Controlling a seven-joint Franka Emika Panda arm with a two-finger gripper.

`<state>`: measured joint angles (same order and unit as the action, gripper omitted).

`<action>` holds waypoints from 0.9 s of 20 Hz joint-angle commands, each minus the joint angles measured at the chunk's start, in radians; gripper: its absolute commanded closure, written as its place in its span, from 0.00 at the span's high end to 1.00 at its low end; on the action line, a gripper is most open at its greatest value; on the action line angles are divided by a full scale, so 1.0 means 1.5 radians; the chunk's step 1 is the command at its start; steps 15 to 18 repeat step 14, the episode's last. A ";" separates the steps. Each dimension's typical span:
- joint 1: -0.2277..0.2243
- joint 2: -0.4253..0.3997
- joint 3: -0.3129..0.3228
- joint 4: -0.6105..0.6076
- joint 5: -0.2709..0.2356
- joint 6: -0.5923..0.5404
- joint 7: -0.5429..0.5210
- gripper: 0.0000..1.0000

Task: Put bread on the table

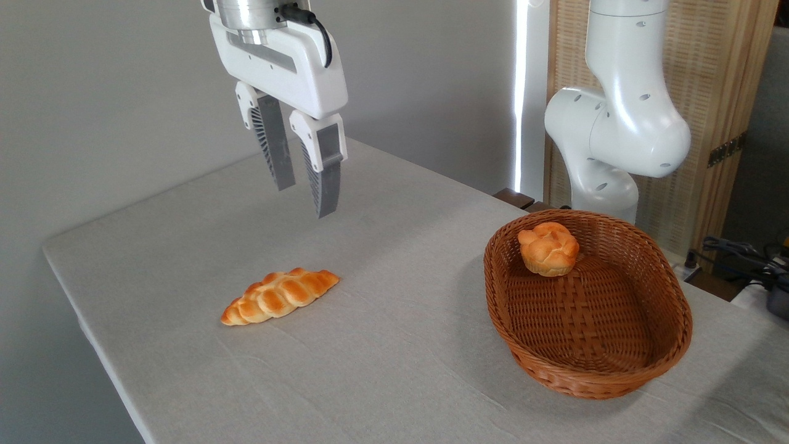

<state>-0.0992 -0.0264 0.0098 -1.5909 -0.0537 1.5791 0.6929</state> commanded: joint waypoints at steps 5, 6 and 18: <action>-0.002 0.019 0.005 0.022 0.031 -0.030 -0.028 1.00; -0.002 0.019 0.004 0.022 0.033 -0.029 -0.028 1.00; 0.000 0.019 0.008 0.023 0.033 -0.018 -0.025 1.00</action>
